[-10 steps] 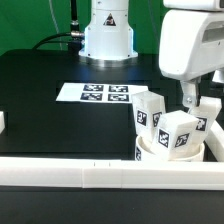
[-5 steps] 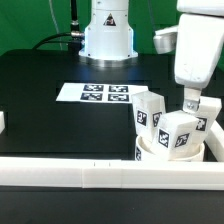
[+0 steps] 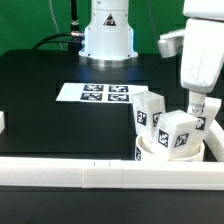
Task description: Assemble stool
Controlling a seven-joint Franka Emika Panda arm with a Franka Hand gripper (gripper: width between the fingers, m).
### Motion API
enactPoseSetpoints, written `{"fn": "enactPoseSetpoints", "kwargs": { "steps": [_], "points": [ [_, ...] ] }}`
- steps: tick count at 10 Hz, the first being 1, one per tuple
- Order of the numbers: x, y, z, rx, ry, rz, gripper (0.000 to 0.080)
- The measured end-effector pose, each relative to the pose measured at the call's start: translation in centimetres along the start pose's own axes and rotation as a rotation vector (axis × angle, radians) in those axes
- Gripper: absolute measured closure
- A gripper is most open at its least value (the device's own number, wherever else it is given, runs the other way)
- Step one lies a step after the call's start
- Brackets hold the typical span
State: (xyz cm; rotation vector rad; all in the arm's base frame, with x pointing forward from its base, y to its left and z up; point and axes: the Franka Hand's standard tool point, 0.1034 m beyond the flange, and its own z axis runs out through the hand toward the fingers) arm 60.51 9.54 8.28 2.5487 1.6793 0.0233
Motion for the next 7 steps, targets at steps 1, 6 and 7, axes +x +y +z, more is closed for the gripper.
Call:
{"fn": "enactPoseSetpoints", "kwargs": {
  "steps": [1, 6, 7],
  "points": [
    [-0.23, 0.12, 0.03, 0.0, -0.001, 0.005, 0.0362],
    [-0.29, 0.16, 0.02, 0.001, -0.001, 0.051, 0.0465],
    [-0.29, 0.16, 0.02, 0.001, -0.001, 0.152, 0.0465]
  ]
}}
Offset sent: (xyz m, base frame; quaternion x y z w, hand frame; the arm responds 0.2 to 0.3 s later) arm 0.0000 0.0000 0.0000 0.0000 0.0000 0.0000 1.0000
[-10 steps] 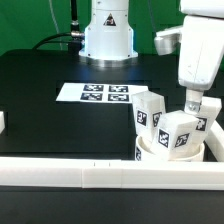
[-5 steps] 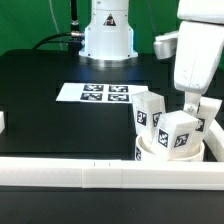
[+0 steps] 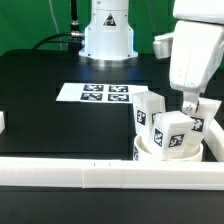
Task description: Assemble stool
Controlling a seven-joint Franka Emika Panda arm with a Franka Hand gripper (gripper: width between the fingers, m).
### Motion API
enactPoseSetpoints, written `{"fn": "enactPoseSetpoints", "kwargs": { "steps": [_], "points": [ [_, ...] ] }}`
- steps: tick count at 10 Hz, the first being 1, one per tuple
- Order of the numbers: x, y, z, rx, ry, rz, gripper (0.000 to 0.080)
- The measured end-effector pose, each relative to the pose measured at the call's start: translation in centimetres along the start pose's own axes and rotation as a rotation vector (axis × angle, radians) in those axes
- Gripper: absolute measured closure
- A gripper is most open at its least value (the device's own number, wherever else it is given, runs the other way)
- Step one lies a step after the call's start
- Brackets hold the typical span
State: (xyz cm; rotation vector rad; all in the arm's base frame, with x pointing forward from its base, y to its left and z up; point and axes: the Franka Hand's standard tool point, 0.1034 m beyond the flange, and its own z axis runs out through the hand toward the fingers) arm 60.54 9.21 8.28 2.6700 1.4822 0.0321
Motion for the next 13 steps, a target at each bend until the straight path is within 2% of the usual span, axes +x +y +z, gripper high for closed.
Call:
{"fn": "enactPoseSetpoints", "kwargs": {
  "steps": [2, 4, 8, 13],
  "points": [
    [-0.1, 0.0, 0.1, -0.001, 0.001, 0.155, 0.0464],
    [0.1, -0.2, 0.1, -0.007, 0.015, 0.466, 0.0463],
    [1.3, -1.2, 0.0, 0.003, 0.02, 0.983, 0.0463],
    [1.4, -1.3, 0.0, 0.011, 0.022, 1.306, 0.0463]
  ]
}}
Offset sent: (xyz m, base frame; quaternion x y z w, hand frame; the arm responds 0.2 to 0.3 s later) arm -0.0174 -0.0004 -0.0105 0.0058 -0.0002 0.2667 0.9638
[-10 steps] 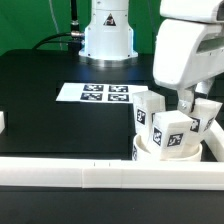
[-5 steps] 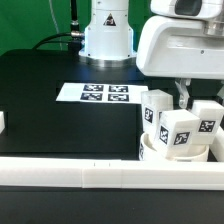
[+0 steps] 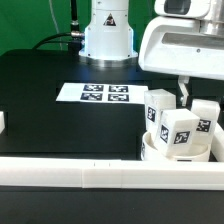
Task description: Assemble stool
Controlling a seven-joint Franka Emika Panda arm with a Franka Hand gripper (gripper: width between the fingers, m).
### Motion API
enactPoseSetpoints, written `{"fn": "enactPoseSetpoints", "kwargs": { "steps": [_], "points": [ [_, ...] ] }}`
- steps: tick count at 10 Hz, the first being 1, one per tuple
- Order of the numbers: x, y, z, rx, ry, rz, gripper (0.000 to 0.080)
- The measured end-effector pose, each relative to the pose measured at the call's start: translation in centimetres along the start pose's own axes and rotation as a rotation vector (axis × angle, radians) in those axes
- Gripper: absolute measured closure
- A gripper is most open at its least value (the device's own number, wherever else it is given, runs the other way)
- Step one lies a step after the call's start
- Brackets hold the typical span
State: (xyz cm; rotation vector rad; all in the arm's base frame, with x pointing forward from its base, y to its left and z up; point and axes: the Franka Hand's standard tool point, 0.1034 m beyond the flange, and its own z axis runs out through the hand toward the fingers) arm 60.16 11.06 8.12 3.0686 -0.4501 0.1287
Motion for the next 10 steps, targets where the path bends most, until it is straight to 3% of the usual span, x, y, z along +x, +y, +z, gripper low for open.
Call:
{"fn": "enactPoseSetpoints", "kwargs": {
  "steps": [8, 10],
  "points": [
    [-1.2, -1.6, 0.1, 0.083, -0.03, 0.986, 0.0463],
    [-1.3, -1.7, 0.1, 0.08, -0.031, 1.129, 0.0463]
  ]
}}
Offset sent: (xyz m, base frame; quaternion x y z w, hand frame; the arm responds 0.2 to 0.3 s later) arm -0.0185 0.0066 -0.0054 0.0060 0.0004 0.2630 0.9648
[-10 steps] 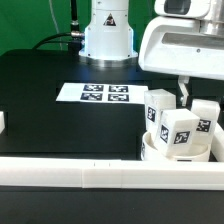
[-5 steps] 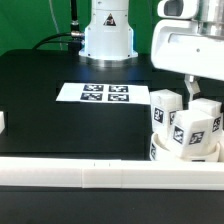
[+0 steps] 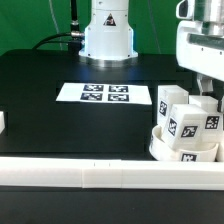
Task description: Assemble stool
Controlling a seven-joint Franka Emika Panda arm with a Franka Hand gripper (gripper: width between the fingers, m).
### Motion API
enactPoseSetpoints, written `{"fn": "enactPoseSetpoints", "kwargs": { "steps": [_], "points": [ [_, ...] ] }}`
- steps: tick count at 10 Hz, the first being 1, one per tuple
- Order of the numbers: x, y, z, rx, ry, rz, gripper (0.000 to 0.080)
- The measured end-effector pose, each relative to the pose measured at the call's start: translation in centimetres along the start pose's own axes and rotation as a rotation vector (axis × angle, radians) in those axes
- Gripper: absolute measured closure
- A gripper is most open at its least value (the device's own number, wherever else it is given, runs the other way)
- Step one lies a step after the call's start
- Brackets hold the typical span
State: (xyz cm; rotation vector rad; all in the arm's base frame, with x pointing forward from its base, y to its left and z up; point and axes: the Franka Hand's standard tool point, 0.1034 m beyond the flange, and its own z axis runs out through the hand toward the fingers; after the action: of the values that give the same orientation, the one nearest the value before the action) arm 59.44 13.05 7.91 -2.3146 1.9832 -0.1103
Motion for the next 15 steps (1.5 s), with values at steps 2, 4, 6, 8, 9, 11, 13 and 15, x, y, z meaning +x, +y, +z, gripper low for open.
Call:
{"fn": "enactPoseSetpoints", "kwargs": {
  "steps": [2, 4, 6, 8, 9, 11, 13, 15],
  "points": [
    [-0.1, 0.0, 0.0, -0.003, -0.006, 0.143, 0.0463],
    [0.0, 0.1, 0.0, -0.021, -0.016, 0.361, 0.0463],
    [0.1, 0.1, 0.1, -0.051, -0.021, 0.461, 0.0463],
    [0.1, 0.1, 0.0, -0.048, -0.027, 0.482, 0.0463],
    [-0.1, 0.1, 0.1, -0.049, -0.034, 0.492, 0.0359],
    [0.0, -0.5, -1.2, -0.028, -0.061, 0.401, 0.0228],
    [-0.7, -1.0, -4.2, 0.012, -0.1, 0.347, 0.0155],
    [-0.6, -0.8, -3.8, 0.013, -0.095, 0.231, 0.0151]
  ]
}}
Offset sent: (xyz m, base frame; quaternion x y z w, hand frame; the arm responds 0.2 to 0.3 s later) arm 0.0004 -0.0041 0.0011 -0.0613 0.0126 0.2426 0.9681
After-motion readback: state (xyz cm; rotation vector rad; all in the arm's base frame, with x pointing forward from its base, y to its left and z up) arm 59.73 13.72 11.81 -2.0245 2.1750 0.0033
